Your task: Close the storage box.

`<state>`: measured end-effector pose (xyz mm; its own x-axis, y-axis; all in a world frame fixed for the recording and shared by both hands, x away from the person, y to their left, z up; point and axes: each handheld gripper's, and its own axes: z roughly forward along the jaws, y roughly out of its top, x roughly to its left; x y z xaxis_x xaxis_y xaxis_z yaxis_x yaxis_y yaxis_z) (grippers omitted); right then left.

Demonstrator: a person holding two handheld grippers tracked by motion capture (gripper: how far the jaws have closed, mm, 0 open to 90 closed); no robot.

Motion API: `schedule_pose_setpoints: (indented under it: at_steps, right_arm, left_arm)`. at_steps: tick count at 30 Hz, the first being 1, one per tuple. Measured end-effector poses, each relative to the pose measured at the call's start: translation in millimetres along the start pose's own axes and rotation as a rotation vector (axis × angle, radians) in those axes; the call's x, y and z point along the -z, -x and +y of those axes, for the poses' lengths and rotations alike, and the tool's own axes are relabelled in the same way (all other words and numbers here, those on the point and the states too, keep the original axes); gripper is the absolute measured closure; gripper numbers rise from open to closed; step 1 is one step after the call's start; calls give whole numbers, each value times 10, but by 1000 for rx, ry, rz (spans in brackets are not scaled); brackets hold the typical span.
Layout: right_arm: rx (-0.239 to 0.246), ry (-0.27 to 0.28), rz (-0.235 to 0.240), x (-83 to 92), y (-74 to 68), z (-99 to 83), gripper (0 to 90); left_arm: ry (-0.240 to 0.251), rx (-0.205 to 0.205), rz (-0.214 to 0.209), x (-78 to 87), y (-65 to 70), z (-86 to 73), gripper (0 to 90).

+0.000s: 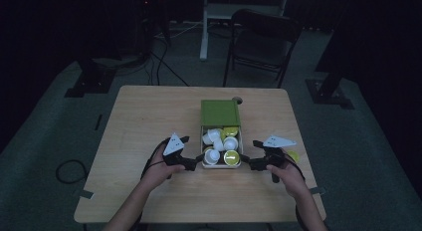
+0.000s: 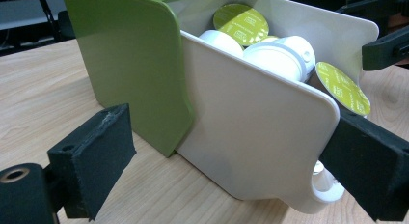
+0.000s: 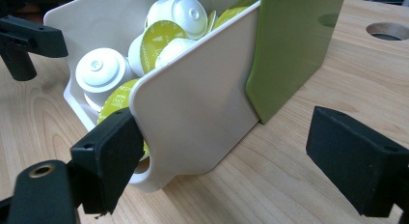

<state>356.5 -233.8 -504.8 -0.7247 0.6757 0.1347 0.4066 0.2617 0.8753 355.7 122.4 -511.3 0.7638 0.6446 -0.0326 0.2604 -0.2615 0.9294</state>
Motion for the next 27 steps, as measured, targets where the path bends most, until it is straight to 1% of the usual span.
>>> schedule_pose_setpoints:
  at_steps: [15, 23, 27]
  right_arm:
    - [-15, 2, -20, -47, 34, 16, 126]
    - [-10, -3, -39, -68, 56, 44, 121]
    - [-16, -2, -43, -85, 72, 55, 120]
  left_arm:
    - [-4, 8, 6, -44, -68, 16, 72]
    - [-5, 3, 10, -74, -95, 33, 72]
    - [-3, 11, 9, -92, -118, 31, 72]
